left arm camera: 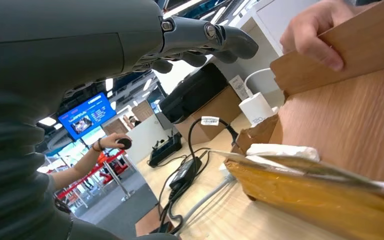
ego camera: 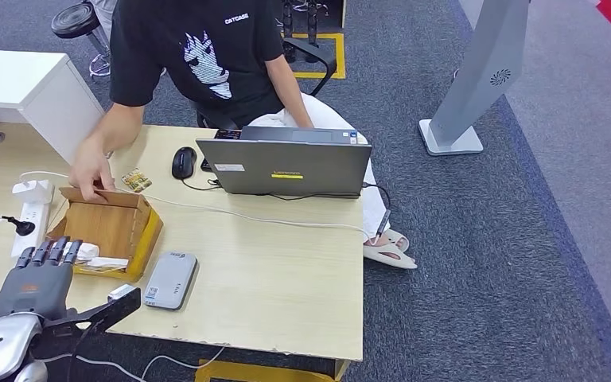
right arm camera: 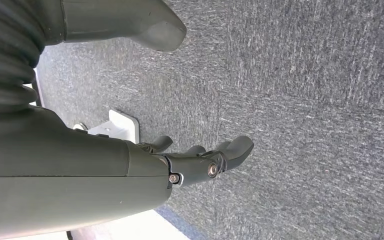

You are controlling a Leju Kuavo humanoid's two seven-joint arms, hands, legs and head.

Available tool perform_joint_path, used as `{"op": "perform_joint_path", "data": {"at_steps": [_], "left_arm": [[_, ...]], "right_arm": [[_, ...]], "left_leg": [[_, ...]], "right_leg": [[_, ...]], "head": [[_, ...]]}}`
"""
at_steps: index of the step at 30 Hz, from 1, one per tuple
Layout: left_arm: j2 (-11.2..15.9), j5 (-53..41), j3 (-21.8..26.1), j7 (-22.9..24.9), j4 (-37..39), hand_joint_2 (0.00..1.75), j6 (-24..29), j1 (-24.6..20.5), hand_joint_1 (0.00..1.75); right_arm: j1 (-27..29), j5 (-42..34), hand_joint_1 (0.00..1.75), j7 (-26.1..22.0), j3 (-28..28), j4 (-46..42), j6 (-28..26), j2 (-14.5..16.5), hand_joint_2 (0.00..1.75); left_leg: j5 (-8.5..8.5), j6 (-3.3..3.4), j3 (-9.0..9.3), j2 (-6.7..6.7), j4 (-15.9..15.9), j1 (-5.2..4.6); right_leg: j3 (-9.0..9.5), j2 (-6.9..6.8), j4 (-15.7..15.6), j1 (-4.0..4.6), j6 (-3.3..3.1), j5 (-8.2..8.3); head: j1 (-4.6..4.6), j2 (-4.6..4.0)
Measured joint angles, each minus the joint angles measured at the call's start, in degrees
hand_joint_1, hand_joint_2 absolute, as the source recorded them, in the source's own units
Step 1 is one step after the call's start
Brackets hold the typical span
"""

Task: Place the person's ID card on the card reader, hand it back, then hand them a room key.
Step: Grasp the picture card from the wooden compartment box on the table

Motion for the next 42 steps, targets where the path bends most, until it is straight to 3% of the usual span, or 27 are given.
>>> {"op": "perform_joint_path", "data": {"at_steps": [10, 18, 28, 42], "left_arm": [[1.57, -0.03, -0.08, 1.62, -0.41, 1.75, -1.23, 1.55, 0.00], [1.99, -0.04, -1.69, 6.26, 2.72, 1.75, 8.97, -0.40, 0.00], [3.11, -0.04, -4.80, 7.85, 7.49, 1.75, 13.74, -2.99, 0.00], [3.42, -0.04, -7.22, 7.41, 11.26, 1.75, 12.61, -4.48, 0.00]], "right_arm": [[0.00, 0.00, 0.00, 0.00, -0.02, -0.25, -0.02, 0.07, 1.75], [-0.02, -0.01, 0.00, 0.01, 0.13, 0.03, -0.76, 0.07, 1.75], [-0.03, 0.00, 0.00, 0.05, 0.30, 0.46, -1.31, 0.04, 1.75], [-0.05, 0.00, 0.00, 0.32, 0.62, 0.70, -1.62, 0.02, 1.75]], "left_leg": [[0.01, 0.00, 0.02, -0.02, 0.01, 0.00], [0.01, 0.00, 0.03, -0.04, 0.01, 0.00], [0.02, -0.01, 0.03, -0.05, 0.01, -0.01], [0.02, -0.01, 0.03, -0.04, 0.01, 0.00]], "right_leg": [[0.05, -0.03, 0.00, -0.01, 0.00, 0.01], [0.06, -0.06, 0.00, 0.00, 0.00, 0.01], [0.06, -0.05, 0.00, -0.01, 0.00, 0.01], [0.04, -0.04, 0.00, -0.01, 0.00, 0.01]], "head": [[0.01, 0.00], [-0.01, 0.00], [0.01, 0.00], [0.00, 0.00]]}}
